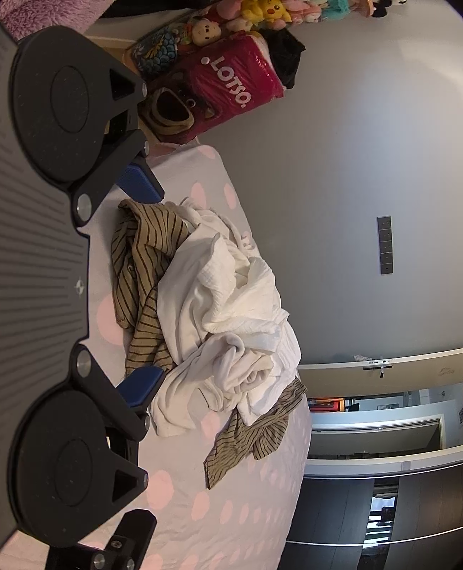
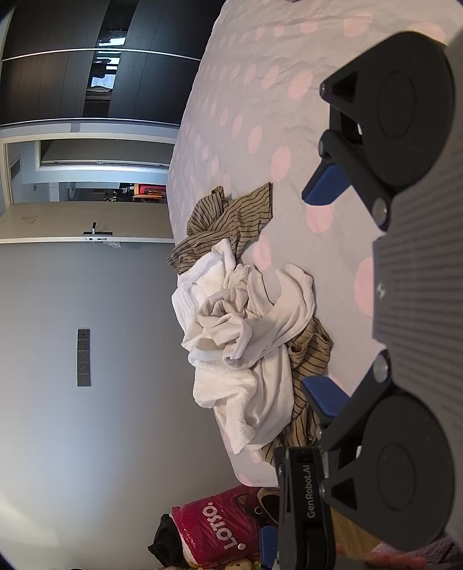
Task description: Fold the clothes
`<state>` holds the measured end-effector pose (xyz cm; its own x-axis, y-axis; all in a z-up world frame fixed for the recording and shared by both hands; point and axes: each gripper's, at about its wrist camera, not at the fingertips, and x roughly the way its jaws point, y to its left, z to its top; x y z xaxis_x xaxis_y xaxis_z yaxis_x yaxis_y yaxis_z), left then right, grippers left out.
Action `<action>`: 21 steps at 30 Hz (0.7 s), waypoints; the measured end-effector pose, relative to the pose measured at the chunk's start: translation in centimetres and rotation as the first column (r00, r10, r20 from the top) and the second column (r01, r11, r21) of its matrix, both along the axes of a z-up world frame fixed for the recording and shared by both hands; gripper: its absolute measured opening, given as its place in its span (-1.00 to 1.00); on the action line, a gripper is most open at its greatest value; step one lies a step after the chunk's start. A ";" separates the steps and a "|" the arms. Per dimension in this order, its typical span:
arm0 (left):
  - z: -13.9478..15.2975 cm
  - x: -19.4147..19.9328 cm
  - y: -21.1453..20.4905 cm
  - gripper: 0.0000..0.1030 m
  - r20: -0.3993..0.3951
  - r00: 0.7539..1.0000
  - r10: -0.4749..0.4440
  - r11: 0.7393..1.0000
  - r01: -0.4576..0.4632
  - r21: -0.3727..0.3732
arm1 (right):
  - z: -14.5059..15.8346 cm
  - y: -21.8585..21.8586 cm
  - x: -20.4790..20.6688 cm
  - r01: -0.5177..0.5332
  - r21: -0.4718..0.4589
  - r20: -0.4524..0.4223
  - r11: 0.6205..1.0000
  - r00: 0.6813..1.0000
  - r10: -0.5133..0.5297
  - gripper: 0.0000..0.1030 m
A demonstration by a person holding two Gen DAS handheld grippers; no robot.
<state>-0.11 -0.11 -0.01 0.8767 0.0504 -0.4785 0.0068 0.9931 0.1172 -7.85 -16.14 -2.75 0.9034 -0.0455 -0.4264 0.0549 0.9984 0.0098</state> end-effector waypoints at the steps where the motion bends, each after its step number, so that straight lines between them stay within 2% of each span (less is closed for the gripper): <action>1: 0.0 -0.1 -0.1 0.93 0.004 1.000 -0.001 1.000 0.001 0.003 | 0.0 0.1 0.0 0.000 0.001 -0.003 1.000 1.000 0.000 0.99; 6: 0.0 -0.4 -0.4 0.94 0.026 1.000 -0.004 1.000 0.004 0.017 | 0.1 0.6 0.1 0.000 0.007 -0.016 1.000 1.000 0.000 0.99; 11: 0.0 0.1 -0.2 0.94 0.008 1.000 0.001 1.000 -0.001 0.022 | -0.8 0.5 0.1 -0.002 0.011 -0.015 1.000 1.000 0.002 0.99; 21: 0.0 -0.1 -0.4 0.93 -0.002 1.000 -0.018 1.000 0.018 0.025 | -0.6 0.0 0.1 -0.006 0.014 -0.017 1.000 1.000 0.006 0.99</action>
